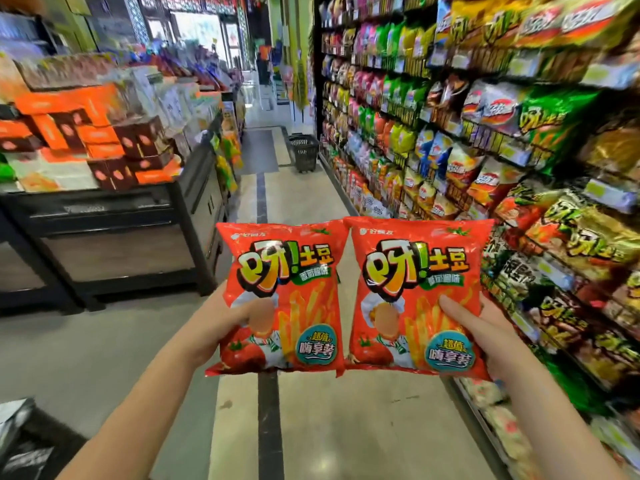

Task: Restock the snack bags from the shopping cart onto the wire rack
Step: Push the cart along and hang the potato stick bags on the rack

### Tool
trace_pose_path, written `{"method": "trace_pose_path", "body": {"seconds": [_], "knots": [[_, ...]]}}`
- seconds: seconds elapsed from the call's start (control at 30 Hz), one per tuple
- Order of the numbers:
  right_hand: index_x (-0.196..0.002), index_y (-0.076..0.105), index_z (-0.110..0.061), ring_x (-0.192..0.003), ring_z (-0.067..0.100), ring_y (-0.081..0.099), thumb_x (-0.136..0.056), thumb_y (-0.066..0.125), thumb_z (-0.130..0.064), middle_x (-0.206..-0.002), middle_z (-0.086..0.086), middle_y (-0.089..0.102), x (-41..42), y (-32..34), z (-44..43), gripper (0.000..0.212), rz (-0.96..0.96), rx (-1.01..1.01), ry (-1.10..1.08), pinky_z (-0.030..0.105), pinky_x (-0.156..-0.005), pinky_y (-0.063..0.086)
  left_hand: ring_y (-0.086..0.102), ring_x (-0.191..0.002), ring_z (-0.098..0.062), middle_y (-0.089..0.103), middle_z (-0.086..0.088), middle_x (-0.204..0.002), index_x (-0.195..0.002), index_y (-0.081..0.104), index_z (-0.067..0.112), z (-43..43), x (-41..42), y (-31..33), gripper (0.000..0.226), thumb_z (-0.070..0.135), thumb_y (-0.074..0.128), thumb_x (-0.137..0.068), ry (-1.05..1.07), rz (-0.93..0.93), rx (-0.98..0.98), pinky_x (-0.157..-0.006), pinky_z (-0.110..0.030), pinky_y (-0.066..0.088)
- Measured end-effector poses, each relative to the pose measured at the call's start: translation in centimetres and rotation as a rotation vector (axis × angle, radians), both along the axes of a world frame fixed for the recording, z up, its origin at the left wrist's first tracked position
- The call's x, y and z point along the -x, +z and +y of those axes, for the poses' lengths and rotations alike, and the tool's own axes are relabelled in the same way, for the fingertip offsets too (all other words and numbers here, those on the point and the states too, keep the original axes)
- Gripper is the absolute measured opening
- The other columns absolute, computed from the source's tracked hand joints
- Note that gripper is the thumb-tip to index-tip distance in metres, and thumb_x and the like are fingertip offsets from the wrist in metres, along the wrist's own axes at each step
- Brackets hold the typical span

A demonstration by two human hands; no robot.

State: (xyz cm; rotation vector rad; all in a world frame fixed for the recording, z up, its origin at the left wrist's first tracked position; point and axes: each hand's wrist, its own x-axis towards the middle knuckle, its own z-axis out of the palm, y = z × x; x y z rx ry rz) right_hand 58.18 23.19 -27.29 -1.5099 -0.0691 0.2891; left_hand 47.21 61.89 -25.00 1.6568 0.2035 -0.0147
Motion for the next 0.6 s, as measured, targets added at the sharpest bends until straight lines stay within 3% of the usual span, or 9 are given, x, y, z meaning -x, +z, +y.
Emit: {"method": "trace_pose_path", "body": {"seconds": [0.1, 0.2, 0.27, 0.4, 0.5, 0.57, 0.6], "knots": [[-0.12, 0.067, -0.026, -0.094, 0.029, 0.077, -0.028, 0.096, -0.068, -0.107, 0.004, 0.079, -4.4, 1.3, -0.5, 0.105, -0.029, 0.007, -0.033, 0.046, -0.089, 0.058, 0.075, -0.108, -0.026, 0.076, -0.001, -0.121, -0.134, 0.057, 0.033, 0.1, -5.9, 0.5, 0.055, 0.03, 0.081, -0.084, -0.028, 0.001, -0.002, -0.095, -0.052, 0.058], [-0.122, 0.066, -0.023, -0.092, 0.028, 0.078, -0.06, 0.091, -0.049, -0.108, 0.006, 0.079, -7.4, 2.8, -1.4, 0.071, -0.043, -0.024, -0.075, 0.043, -0.086, 0.058, 0.074, -0.109, -0.031, 0.075, -0.005, -0.122, -0.134, 0.059, 0.031, 0.4, -11.8, 0.6, 0.06, 0.035, 0.088, -0.081, -0.057, 0.009, 0.003, -0.097, -0.056, 0.056], [-0.122, 0.066, -0.022, -0.092, 0.028, 0.078, -0.068, 0.085, -0.04, -0.11, 0.007, 0.078, -8.9, 3.4, -2.5, 0.059, -0.047, -0.043, -0.123, 0.042, -0.084, 0.058, 0.073, -0.11, -0.033, 0.074, -0.007, -0.124, -0.135, 0.06, 0.03, 0.0, -16.1, 0.6, 0.061, 0.034, 0.085, -0.08, -0.107, 0.002, -0.008, -0.097, -0.057, 0.056], [-0.124, 0.066, -0.023, -0.099, 0.031, 0.076, -0.035, 0.097, -0.064, -0.112, 0.006, 0.078, -10.8, 4.0, -4.9, 0.102, -0.072, -0.022, -0.266, 0.044, -0.087, 0.058, 0.075, -0.103, -0.037, 0.078, -0.01, -0.111, -0.126, 0.067, 0.023, -2.3, -24.6, 0.0, 0.04, 0.018, 0.08, -0.088, -0.2, 0.012, -0.027, -0.094, -0.057, 0.058], [-0.124, 0.067, -0.02, -0.099, 0.029, 0.076, -0.05, 0.096, -0.054, -0.114, 0.009, 0.077, -11.6, 3.8, -6.8, 0.086, -0.109, -0.014, -0.401, 0.039, -0.081, 0.062, 0.071, -0.11, -0.042, 0.077, -0.014, -0.112, -0.123, 0.07, 0.017, -4.8, -31.0, -0.7, 0.044, 0.006, 0.075, -0.081, -0.315, -0.039, -0.029, -0.096, -0.059, 0.056], [-0.126, 0.065, -0.017, -0.099, 0.029, 0.076, -0.063, 0.089, -0.045, -0.115, 0.01, 0.077, -11.6, 3.8, -7.7, 0.073, -0.105, -0.014, -0.501, 0.039, -0.081, 0.061, 0.074, -0.105, -0.035, 0.079, -0.012, -0.109, -0.119, 0.071, 0.014, -7.1, -34.6, -0.3, 0.052, 0.014, 0.076, -0.068, -0.409, -0.067, 0.003, -0.086, -0.049, 0.062], [-0.127, 0.065, -0.017, -0.1, 0.031, 0.075, -0.06, 0.092, -0.048, -0.115, 0.01, 0.077, -11.7, 3.7, -8.0, 0.078, -0.098, -0.009, -0.547, 0.043, -0.084, 0.06, 0.077, -0.098, -0.029, 0.079, -0.01, -0.106, -0.118, 0.07, 0.015, -8.2, -36.2, 0.0, 0.057, 0.016, 0.081, -0.062, -0.45, -0.075, 0.038, -0.077, -0.039, 0.064]]}}
